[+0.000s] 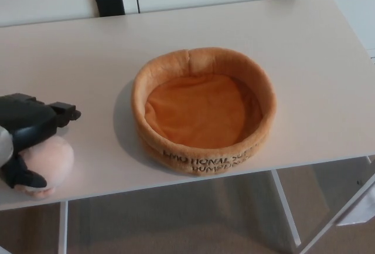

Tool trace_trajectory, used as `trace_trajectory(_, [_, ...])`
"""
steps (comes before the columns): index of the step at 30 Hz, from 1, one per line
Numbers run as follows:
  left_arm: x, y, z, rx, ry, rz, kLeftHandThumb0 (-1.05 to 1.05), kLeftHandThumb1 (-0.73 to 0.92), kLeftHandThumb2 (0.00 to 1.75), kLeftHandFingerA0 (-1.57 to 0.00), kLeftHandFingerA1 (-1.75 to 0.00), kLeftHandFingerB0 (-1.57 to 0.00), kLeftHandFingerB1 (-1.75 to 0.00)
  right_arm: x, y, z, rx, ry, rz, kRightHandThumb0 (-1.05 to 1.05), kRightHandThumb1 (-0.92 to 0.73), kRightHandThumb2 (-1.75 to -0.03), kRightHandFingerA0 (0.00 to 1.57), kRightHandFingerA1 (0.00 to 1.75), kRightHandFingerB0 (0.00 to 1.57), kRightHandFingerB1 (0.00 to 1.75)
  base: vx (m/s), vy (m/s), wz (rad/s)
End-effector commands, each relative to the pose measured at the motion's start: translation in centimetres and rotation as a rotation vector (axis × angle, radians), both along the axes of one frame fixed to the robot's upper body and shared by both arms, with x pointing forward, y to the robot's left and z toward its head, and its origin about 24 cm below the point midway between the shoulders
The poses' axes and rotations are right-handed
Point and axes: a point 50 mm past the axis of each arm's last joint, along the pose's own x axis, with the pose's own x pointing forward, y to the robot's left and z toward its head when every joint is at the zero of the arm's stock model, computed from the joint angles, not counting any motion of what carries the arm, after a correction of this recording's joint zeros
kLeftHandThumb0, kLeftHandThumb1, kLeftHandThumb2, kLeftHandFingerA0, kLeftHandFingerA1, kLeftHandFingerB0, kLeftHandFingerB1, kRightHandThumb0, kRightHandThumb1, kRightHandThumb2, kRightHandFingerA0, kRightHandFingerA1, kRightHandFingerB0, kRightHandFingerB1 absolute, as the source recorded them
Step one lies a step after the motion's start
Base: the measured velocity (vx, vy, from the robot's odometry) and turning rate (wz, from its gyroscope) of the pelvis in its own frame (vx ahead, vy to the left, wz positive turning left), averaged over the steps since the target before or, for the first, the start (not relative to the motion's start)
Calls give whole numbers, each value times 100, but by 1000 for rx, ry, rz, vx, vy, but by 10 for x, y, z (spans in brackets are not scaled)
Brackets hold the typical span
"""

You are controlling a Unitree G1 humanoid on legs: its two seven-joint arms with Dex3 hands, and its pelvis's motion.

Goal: The robot walks towards a table in front, picks a dumpling toy with left hand and puts it in an orange round plate

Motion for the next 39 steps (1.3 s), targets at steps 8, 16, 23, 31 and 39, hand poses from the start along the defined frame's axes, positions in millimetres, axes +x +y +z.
trace_trajectory(8, [-6, 0, -15, 62, 158, 46, -51, 37, 66, -51, -56, -6, -27, -4, -5, 2, -8, 22, -9, -32, -49, -55, 87, 55, 51, 38, 0, 0, 0])
trace_trajectory(16, [-6, 1, -18, 27, 242, 88, -10, 64, 59, -75, -83, -47, -36, 0, -4, 2, -6, 13, -11, -31, -49, -56, 92, 58, 51, 39, 0, 0, 0])
trace_trajectory(23, [-7, -3, -23, 125, 128, 19, -27, 79, 63, -76, -64, -61, -43, 0, -5, 3, -7, 5, -19, -33, -50, -55, 90, 62, 54, 39, 0, 0, 0])
trace_trajectory(31, [-8, -9, -22, -1, -51, -35, -22, 80, 63, -63, -156, -70, -79, -1, -10, 5, -12, 8, -16, -32, -49, -55, 85, 56, 54, 40, 0, 0, 0])
trace_trajectory(39, [-5, -11, 5, -100, -178, -43, -20, 77, 66, -72, -146, -77, -65, 9, -13, 9, -22, 1, 7, -31, -50, -55, 81, 53, 53, 39, 0, 0, 0])
